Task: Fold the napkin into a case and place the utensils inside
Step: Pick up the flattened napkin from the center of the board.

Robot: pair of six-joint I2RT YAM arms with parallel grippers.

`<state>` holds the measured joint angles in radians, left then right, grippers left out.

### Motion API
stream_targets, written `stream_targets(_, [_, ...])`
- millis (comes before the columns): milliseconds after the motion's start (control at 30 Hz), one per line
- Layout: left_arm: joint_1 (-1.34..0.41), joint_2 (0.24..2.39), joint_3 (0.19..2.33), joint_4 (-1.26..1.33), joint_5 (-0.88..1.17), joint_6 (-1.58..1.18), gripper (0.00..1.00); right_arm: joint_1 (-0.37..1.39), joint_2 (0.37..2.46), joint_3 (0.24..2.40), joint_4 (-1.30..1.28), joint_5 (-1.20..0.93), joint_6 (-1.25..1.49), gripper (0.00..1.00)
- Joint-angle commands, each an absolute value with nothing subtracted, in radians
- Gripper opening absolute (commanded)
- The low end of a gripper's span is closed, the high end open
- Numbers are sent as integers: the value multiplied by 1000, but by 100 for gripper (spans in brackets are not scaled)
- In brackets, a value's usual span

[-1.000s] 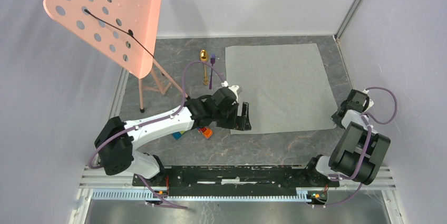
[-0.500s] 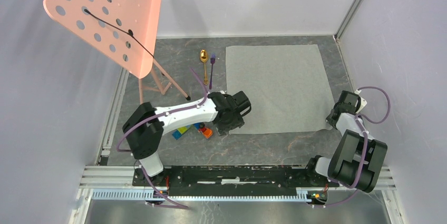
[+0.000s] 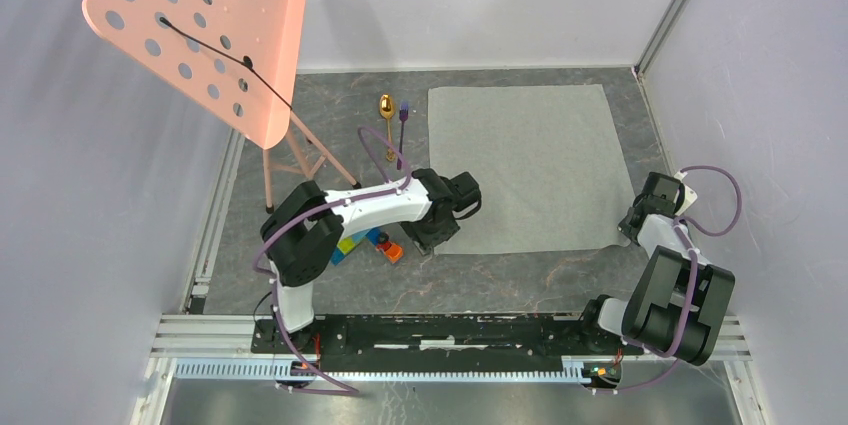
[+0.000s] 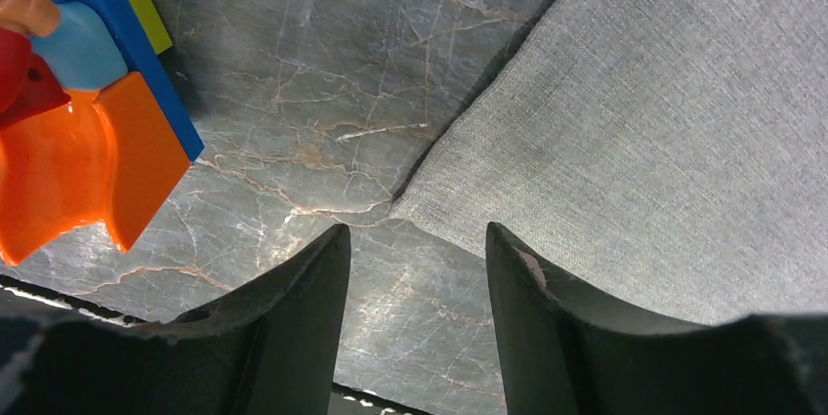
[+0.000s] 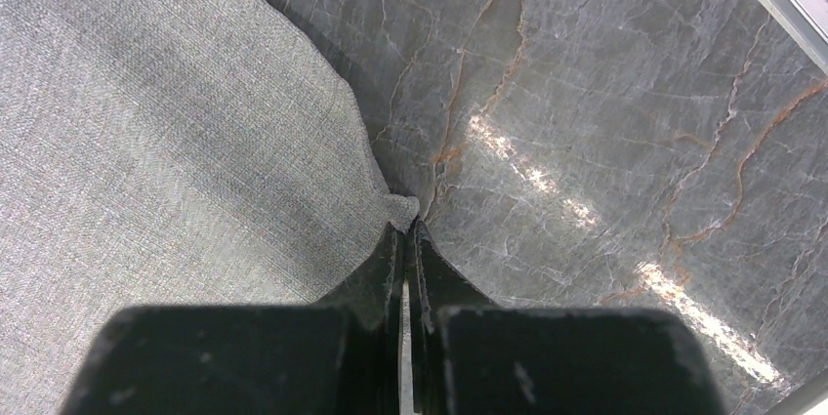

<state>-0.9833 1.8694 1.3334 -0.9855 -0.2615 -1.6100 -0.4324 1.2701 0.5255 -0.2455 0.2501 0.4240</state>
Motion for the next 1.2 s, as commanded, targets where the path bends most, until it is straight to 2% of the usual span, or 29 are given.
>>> stream_targets(0, [-977, 1894, 1362, -1015, -278, -1690, 60, -428, 1265, 514, -277, 266, 439, 0])
stream_targets(333, [-962, 1986, 1375, -994, -230, -1681, 57, -428, 1255, 515, -279, 275, 431, 0])
stream_targets(567, [-949, 2029, 1314, -933, -199, -1708, 46, -419, 1243, 511, -279, 279, 426, 0])
stream_targets(667, [-943, 2034, 1291, -919, -214, -1717, 33, -409, 1236, 511, -279, 282, 411, 0])
stream_targets(733, [-935, 2024, 1268, -892, -212, -1705, 10, -397, 1224, 511, -273, 279, 395, 0])
stream_targets(767, [-930, 2010, 1256, -863, -217, -1686, 3, -392, 1217, 512, -265, 264, 373, 0])
stream_targets(867, [-933, 1913, 1242, -782, -314, -1554, 2, -382, 1159, 515, -234, 192, 288, 0])
stream_targets(967, [-940, 1769, 1253, -725, -426, -1370, 2, -382, 1074, 536, -205, 33, 243, 0])
stream_targets(1167, [-939, 1522, 1427, -652, -390, -935, 2, -382, 945, 788, -344, -10, 304, 0])
